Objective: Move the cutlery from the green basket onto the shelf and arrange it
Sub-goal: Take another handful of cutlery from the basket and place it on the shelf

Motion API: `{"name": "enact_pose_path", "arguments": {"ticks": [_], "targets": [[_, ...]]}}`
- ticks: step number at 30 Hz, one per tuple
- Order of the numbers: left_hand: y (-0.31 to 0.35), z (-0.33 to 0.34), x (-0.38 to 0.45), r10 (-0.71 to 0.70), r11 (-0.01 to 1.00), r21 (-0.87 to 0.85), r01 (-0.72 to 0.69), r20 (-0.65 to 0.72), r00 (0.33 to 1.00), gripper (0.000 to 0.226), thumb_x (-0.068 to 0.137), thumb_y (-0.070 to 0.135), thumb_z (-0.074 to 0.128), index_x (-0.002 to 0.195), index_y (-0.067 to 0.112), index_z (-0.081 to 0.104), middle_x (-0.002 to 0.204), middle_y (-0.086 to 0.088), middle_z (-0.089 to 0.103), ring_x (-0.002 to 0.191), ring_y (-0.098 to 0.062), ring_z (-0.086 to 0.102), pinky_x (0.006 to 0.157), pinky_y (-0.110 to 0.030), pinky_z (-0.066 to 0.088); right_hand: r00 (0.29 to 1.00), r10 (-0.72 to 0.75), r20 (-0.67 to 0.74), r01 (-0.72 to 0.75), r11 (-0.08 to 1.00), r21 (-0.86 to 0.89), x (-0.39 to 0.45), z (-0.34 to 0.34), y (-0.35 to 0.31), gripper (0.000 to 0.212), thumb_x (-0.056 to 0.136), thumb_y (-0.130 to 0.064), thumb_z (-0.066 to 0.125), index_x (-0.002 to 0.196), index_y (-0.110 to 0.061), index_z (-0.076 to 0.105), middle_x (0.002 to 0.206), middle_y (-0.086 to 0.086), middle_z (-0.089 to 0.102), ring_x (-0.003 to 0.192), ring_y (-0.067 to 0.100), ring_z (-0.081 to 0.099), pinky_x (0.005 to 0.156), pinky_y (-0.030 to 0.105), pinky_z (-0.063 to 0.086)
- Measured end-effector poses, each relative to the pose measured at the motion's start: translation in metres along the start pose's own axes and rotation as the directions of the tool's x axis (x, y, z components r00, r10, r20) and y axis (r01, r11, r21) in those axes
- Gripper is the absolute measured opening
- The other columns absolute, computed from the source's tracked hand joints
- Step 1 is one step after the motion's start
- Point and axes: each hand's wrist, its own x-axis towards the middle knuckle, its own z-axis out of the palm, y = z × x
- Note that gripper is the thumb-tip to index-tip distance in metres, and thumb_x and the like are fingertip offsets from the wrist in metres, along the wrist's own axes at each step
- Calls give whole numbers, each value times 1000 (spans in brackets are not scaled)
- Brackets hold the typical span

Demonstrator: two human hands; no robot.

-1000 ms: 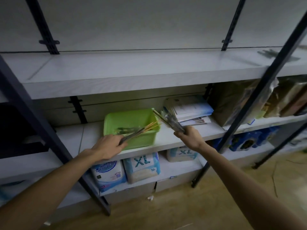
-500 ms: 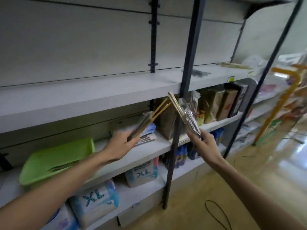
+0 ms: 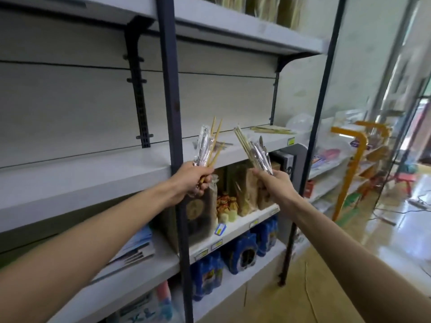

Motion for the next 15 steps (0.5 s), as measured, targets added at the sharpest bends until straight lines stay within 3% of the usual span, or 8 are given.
{"name": "enact_pose_path", "arguments": {"ticks": [4, 8, 11, 15], "targets": [[19, 22, 65, -61, 988, -136, 71, 77, 995, 16, 100, 16, 60, 112, 8, 54, 65, 2, 53, 48, -7, 45, 40, -19, 38, 999, 25, -23, -25, 1000, 4, 45, -35, 14, 25, 94, -33, 69, 85, -11, 62, 64, -2, 51, 50, 10, 46, 45, 22, 38], [28, 36, 142, -71, 991, -113, 75, 45, 996, 23, 102, 13, 55, 122, 4, 51, 63, 1, 53, 46, -6, 45, 37, -17, 37, 998, 40, -38, -41, 999, -23, 107, -72, 32, 23, 95, -32, 68, 81, -14, 62, 64, -2, 53, 51, 10, 48, 45, 21, 39], [35, 45, 210, -113, 987, -110, 115, 26, 993, 16, 102, 13, 55, 116, 7, 52, 62, 2, 55, 44, -5, 45, 36, -17, 36, 999, 50, -21, -51, 998, -34, 173, -98, 35, 21, 94, -32, 68, 85, -15, 60, 64, -2, 49, 52, 11, 41, 48, 23, 32], [43, 69, 297, -163, 980, -122, 159, -25, 986, 5, 101, 13, 56, 99, 13, 52, 62, 2, 56, 42, -5, 47, 35, -19, 38, 995, 90, -42, -93, 991, -95, 272, -123, 30, 22, 94, -30, 68, 87, -11, 59, 63, 1, 50, 48, 12, 41, 40, 21, 31]]}}
